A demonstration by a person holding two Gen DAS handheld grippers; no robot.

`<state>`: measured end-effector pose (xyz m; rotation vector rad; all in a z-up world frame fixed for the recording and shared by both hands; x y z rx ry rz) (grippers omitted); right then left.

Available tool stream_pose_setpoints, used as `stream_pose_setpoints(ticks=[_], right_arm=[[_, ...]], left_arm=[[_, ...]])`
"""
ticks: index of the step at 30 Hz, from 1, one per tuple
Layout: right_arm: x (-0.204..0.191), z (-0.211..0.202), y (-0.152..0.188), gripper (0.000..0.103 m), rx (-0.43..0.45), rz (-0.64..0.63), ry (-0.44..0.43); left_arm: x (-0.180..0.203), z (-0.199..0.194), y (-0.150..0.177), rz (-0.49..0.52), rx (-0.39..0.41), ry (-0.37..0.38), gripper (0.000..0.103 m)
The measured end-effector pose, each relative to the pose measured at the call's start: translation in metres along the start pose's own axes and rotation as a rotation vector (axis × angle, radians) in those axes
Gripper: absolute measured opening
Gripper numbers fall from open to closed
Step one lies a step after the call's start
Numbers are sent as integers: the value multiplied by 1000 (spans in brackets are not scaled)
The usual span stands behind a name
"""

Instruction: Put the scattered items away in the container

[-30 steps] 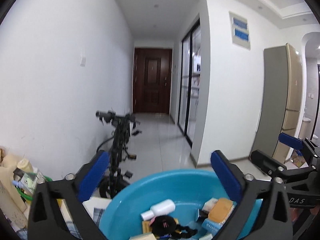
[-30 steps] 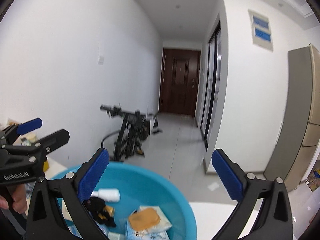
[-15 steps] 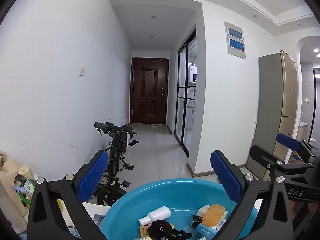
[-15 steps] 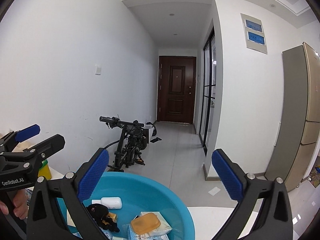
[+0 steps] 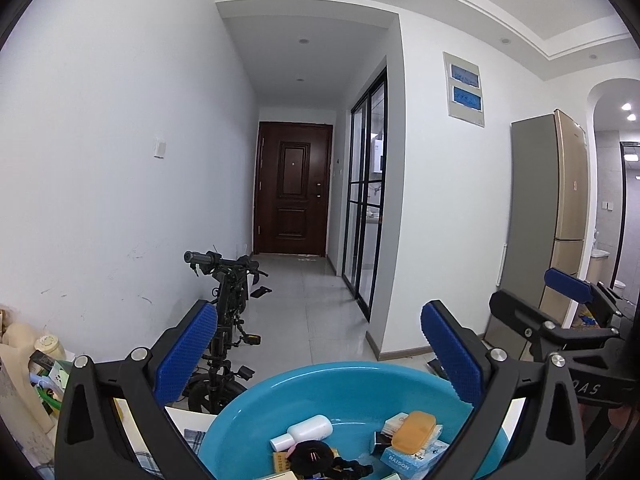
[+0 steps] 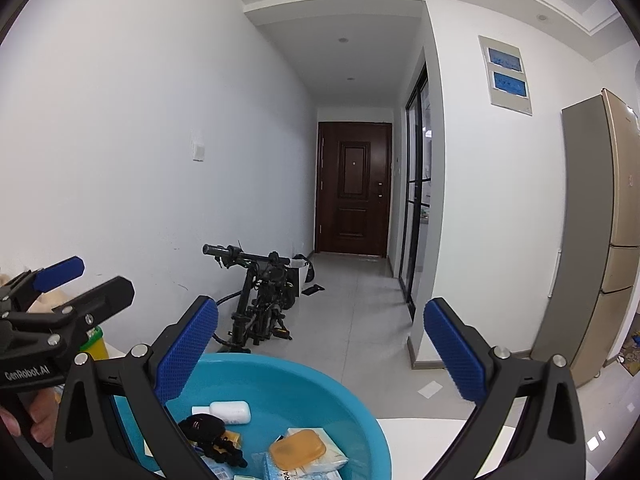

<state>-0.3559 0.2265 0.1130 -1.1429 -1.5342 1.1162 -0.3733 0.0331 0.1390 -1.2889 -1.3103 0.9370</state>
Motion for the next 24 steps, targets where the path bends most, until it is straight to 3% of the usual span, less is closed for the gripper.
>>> stream_pose_setpoints(ticks=[5, 11, 21, 24], right_arm=[[-8, -1, 12, 102, -98, 15, -55], [-9, -42, 15, 102, -92, 41, -59], [-8, -114, 39, 102, -120, 47, -31], [-14, -135, 61, 102, -209, 47, -30]], left_arm=[[9, -4, 17, 52, -138, 8, 103], [7, -46, 14, -38, -99, 6, 103], [14, -112, 37, -5, -152, -9, 103], [16, -134, 56, 1, -210, -25, 103]])
Point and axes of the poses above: each gripper's, at about its wrist camera, not at the fingertips, and z roughly the way its jaws point, x to its right, y to its underside, the point moved 4 cm from there along z, roughly the way its jaws point, and after that the axes turned 5 degrees about -z, right-handed, at the moved point
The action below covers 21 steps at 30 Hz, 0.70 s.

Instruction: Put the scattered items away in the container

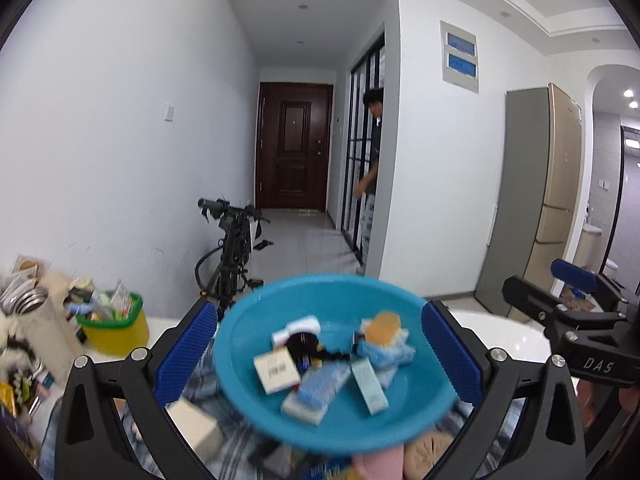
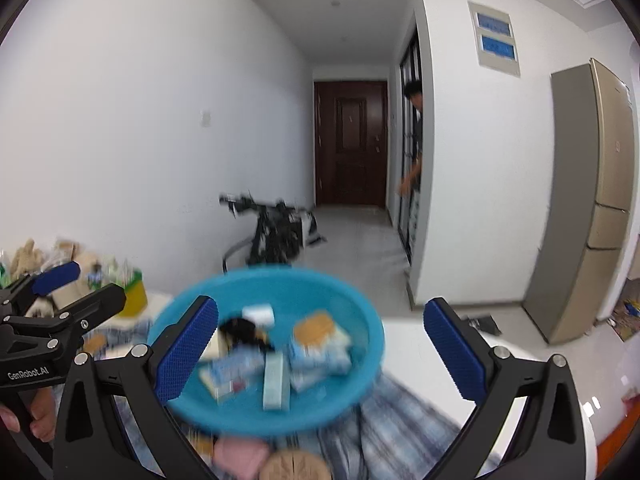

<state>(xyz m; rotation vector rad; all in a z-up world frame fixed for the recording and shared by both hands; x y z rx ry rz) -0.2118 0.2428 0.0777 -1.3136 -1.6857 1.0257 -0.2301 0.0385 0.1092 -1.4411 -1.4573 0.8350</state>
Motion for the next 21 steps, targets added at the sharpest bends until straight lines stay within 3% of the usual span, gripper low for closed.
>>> stream_pose_setpoints(ticks=[4, 11, 15, 21], right_arm=[[-13, -8, 62, 102, -173, 48, -72], [-19, -16, 137, 102, -397, 162, -158], [-30, -31, 163, 102, -459, 150, -182], [-35, -57, 187, 102, -495, 138, -177]], left_arm=[[3, -11, 57, -8, -195, 6, 103], [6, -30, 143, 12, -420, -34, 103], [2, -46, 172, 22, -485, -64, 103], [-8, -67, 190, -1, -544, -82, 103]])
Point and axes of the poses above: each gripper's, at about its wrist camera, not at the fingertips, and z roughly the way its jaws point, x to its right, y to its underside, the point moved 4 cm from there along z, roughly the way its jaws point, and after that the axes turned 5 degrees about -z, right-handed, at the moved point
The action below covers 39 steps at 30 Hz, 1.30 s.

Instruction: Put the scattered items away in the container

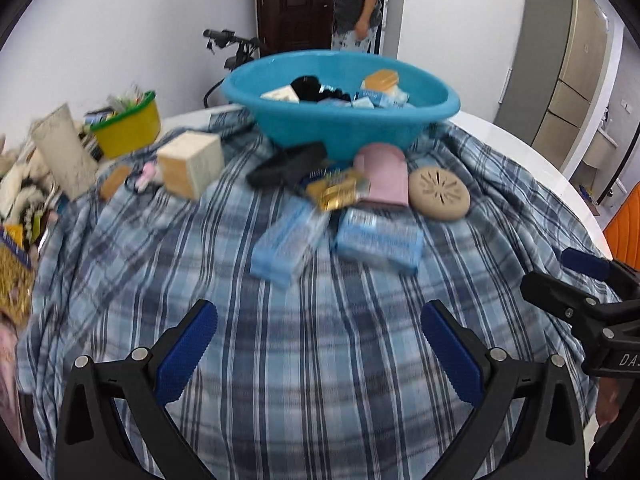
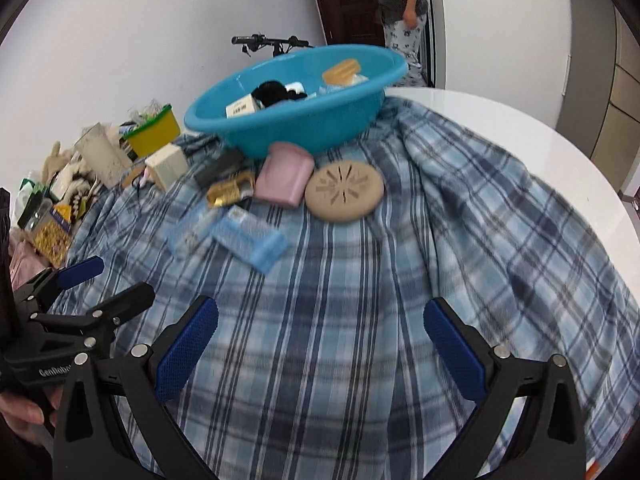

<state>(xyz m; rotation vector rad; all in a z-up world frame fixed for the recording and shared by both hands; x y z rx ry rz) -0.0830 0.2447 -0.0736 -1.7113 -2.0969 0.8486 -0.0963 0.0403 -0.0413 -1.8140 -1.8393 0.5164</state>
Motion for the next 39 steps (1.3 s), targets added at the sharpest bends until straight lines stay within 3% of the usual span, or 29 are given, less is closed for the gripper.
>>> stream_pose_setpoints(ticks=[14, 26, 36, 39], right_arm=[[-16, -8, 49, 102, -76, -59, 16], [-23, -8, 55, 102, -110, -98, 48], [-18, -2, 51, 102, -74, -57, 65], [-19, -10, 48, 102, 14, -49, 60]], left_arm=[[-1, -12, 51, -20, -85, 6, 103], [-10, -14, 64, -43, -127, -12, 103], [-5, -10, 63, -51, -92, 16, 103], [-4, -9, 63, -47, -58, 0, 103]])
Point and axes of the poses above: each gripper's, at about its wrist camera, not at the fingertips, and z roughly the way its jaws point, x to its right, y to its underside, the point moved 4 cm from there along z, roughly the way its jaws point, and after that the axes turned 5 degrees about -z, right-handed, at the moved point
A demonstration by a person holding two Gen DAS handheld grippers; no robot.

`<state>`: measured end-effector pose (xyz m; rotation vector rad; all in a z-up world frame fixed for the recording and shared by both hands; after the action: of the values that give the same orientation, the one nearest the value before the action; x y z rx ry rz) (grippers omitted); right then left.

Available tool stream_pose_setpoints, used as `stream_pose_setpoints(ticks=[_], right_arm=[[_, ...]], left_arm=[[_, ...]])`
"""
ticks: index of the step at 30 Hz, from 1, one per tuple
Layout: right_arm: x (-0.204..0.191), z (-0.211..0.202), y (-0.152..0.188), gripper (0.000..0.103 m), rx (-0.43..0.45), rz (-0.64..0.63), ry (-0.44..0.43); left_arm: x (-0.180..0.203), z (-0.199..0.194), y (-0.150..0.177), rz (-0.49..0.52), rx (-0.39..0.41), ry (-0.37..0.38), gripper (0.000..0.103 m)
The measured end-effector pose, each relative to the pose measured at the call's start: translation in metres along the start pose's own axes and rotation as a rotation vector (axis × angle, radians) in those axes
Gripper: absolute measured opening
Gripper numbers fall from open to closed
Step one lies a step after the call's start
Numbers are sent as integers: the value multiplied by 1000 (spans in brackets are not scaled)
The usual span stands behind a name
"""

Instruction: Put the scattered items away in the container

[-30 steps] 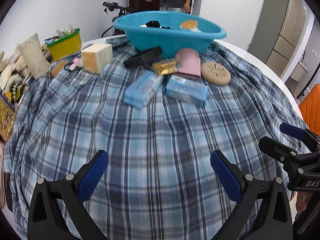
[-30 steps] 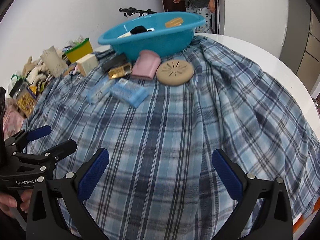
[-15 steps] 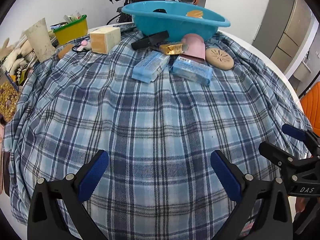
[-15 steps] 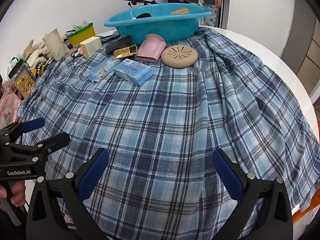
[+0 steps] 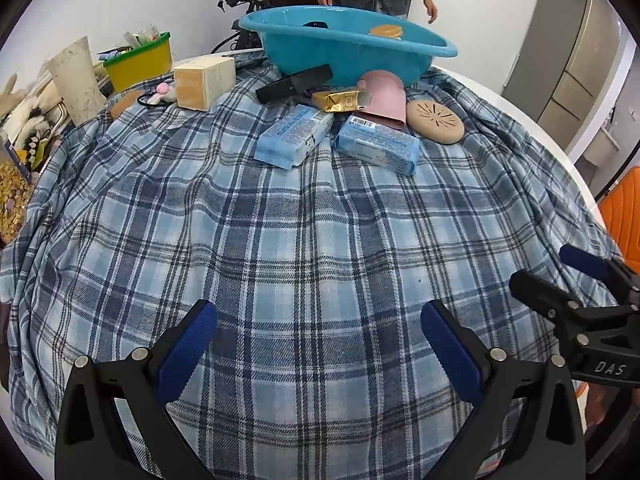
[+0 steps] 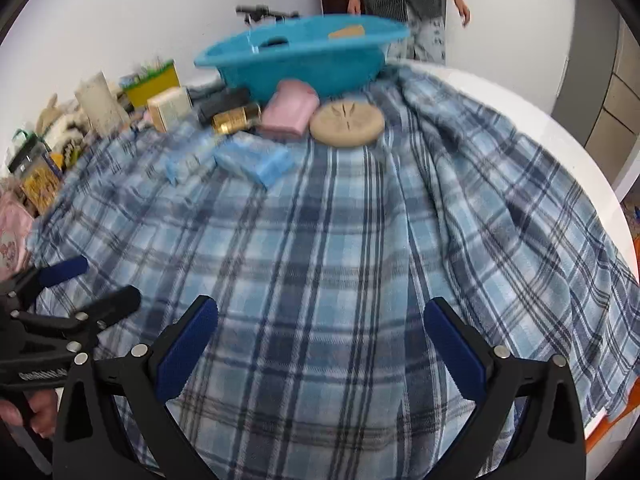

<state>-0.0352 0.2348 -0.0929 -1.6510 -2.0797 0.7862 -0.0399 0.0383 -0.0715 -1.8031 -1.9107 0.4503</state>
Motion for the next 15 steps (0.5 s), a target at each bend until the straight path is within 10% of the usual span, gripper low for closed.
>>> stream_pose_setpoints(ticks=[15], right_arm=[[-9, 2, 4, 102, 19, -49, 24]], left_arm=[[1, 6, 3, -4, 46, -7, 103]])
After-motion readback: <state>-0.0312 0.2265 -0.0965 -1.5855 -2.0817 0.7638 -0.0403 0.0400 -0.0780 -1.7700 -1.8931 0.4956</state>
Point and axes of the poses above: each gripper's, at about its wrist camera, not at the fingertips, and z roughly the way its jaws point, x to its right, y to its underside, the point moved 4 cm from there along z, roughly the way its jaws point, and after that the axes turned 5 degrees about -z, right-handed, at the moved point
